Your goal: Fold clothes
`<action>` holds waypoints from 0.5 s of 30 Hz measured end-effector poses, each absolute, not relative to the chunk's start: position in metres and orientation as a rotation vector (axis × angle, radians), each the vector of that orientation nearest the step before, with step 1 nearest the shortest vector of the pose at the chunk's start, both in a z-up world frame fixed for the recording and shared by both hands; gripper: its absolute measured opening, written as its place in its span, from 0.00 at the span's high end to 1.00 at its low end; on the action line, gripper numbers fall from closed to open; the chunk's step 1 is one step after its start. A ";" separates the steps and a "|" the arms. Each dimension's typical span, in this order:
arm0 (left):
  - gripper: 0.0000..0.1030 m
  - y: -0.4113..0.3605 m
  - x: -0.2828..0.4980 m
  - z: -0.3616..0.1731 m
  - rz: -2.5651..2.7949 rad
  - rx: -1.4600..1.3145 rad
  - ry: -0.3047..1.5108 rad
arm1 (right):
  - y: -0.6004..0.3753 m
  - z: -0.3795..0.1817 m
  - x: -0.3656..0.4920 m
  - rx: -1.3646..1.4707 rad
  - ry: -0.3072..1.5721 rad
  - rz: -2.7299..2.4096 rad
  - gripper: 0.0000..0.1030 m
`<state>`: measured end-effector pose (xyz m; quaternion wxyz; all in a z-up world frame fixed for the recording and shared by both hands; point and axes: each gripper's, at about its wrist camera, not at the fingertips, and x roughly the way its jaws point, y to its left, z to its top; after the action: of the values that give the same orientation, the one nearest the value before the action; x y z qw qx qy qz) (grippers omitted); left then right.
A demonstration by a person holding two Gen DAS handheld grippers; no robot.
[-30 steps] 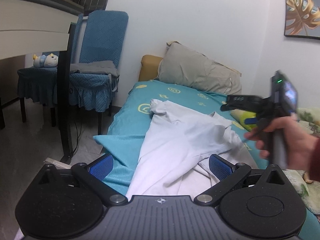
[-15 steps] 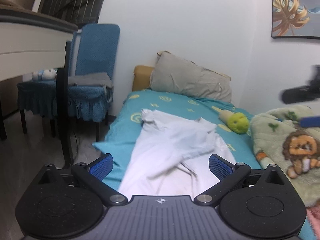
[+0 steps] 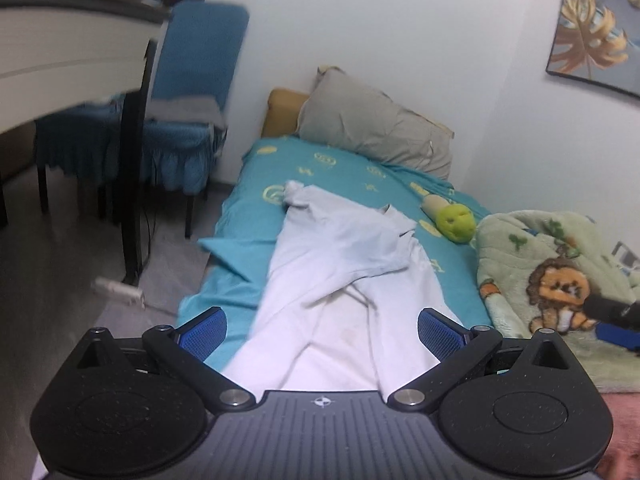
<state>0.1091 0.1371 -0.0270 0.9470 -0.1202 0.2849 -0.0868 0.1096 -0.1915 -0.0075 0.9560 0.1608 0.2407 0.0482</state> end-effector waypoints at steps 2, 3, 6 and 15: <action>0.00 0.168 0.112 -0.021 -0.175 -0.269 0.597 | -0.191 -0.010 0.111 0.332 0.504 0.109 0.09; 0.00 0.186 0.115 -0.019 -0.172 -0.306 0.612 | -0.191 -0.011 0.111 0.334 0.513 0.118 0.09; 0.00 0.236 0.131 -0.025 -0.201 -0.420 0.636 | -0.185 -0.012 0.115 0.323 0.533 0.135 0.09; 0.07 0.350 0.136 -0.164 -0.344 -0.826 0.847 | -0.172 -0.019 0.127 0.288 0.585 0.126 0.09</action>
<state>0.1359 0.3501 -0.1636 0.8161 -0.3874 0.3973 -0.1616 0.1271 -0.1719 -0.0185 0.9454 0.1415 0.2870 0.0617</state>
